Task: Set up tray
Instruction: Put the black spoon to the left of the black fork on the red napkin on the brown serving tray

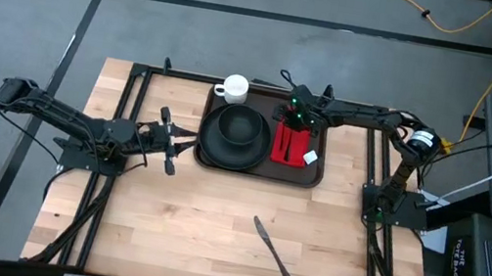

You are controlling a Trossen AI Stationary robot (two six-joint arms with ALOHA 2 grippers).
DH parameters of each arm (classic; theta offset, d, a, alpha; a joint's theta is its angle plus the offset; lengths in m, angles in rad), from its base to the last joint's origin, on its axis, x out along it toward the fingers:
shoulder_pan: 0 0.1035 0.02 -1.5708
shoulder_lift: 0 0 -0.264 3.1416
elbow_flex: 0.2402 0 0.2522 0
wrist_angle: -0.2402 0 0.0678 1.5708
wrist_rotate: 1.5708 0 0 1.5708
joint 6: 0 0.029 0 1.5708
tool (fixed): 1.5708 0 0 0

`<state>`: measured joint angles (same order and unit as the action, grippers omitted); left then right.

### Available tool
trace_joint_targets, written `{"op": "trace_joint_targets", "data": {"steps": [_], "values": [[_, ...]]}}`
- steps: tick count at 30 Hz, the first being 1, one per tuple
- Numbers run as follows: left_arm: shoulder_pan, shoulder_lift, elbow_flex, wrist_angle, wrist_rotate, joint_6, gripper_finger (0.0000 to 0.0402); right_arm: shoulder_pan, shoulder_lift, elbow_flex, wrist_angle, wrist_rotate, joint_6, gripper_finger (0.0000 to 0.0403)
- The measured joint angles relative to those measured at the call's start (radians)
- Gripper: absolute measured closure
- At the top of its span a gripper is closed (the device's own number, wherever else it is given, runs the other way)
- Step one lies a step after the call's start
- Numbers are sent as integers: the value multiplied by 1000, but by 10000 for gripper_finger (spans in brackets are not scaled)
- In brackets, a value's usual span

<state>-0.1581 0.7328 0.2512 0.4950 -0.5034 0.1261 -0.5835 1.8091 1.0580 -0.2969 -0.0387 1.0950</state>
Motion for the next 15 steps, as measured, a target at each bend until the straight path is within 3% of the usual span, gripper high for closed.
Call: {"op": "trace_joint_targets", "data": {"steps": [15], "values": [[0, 0, 0, 0, 0, 0, 325, -29, 39, 0, 47, -50, -4, 403]]}}
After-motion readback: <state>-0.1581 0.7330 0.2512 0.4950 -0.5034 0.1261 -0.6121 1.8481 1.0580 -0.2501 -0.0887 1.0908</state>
